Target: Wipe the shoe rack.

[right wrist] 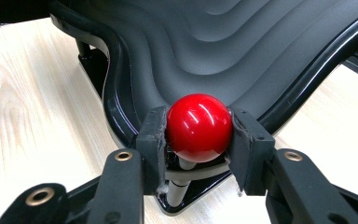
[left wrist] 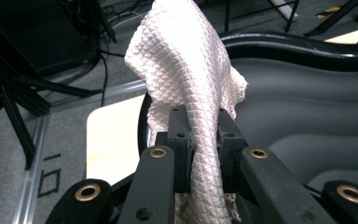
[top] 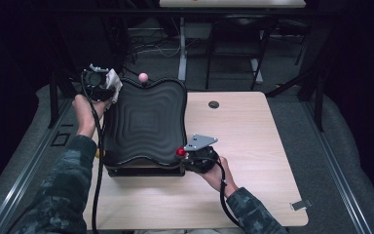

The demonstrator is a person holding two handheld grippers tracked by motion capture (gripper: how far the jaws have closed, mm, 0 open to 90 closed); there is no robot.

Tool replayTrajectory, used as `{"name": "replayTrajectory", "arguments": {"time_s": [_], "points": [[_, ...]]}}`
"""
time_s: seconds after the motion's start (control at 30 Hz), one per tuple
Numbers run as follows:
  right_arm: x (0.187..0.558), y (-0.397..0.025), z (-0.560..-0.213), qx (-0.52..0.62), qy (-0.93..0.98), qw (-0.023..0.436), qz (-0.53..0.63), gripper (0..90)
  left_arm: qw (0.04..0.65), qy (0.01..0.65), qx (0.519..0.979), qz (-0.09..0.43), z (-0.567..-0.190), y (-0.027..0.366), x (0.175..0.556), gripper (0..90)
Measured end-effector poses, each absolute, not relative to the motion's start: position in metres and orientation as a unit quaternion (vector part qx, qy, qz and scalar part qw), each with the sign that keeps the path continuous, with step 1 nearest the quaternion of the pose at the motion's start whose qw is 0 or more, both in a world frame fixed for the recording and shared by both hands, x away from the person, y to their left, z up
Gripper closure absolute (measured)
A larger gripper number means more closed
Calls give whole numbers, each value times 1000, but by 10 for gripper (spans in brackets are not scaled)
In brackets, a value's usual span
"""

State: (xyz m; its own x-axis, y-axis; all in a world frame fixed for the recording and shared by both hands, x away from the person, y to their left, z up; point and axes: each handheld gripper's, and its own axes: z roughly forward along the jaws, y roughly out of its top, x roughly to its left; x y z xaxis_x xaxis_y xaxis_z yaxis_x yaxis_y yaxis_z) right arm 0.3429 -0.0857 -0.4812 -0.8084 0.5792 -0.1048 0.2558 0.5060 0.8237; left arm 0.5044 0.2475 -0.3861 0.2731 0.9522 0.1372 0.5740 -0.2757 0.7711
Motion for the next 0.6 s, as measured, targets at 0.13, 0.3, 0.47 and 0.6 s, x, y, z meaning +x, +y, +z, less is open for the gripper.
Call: {"name": "replayTrajectory", "arguments": {"time_s": [0.13,0.3,0.47,0.6], "points": [[343,-86,-481,246,848,187,431,602,309,523,737,298,-387,251,502,805],[343,-85,-481,246,846,188,433,602,301,517,742,303,-391,251,495,806],[343,-86,-481,247,848,187,430,601,303,517,744,294,-396,254,485,806],[343,-85,-481,247,846,187,433,602,299,515,748,292,-400,253,478,807]]}}
